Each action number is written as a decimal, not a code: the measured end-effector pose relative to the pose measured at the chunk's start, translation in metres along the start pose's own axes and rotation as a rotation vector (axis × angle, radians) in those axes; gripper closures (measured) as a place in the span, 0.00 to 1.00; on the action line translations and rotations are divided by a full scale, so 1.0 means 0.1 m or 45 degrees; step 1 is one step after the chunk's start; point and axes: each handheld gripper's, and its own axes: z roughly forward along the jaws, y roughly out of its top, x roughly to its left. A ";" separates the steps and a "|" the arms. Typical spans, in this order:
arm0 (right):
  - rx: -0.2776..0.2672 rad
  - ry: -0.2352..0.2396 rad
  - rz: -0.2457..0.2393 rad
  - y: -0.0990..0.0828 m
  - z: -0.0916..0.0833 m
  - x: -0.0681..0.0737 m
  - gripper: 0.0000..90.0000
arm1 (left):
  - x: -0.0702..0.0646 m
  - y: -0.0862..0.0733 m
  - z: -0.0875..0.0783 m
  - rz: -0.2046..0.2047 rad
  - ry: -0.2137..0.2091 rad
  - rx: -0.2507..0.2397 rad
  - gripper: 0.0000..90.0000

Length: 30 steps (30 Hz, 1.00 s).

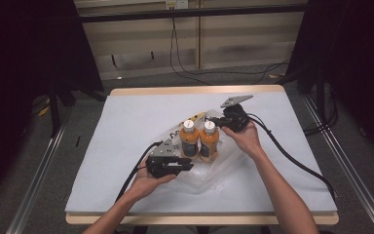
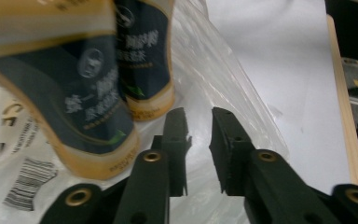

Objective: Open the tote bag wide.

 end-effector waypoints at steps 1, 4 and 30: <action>-0.018 0.005 0.013 -0.02 -0.04 0.00 1.00 | 0.01 0.01 -0.02 -0.015 0.018 -0.010 0.79; -0.038 -0.014 0.012 -0.08 -0.15 -0.01 1.00 | 0.04 0.02 -0.08 -0.028 0.035 -0.029 0.70; -0.232 -0.133 0.074 -0.74 -1.34 0.40 0.19 | -0.06 -0.21 -0.74 -0.081 0.308 -0.099 0.08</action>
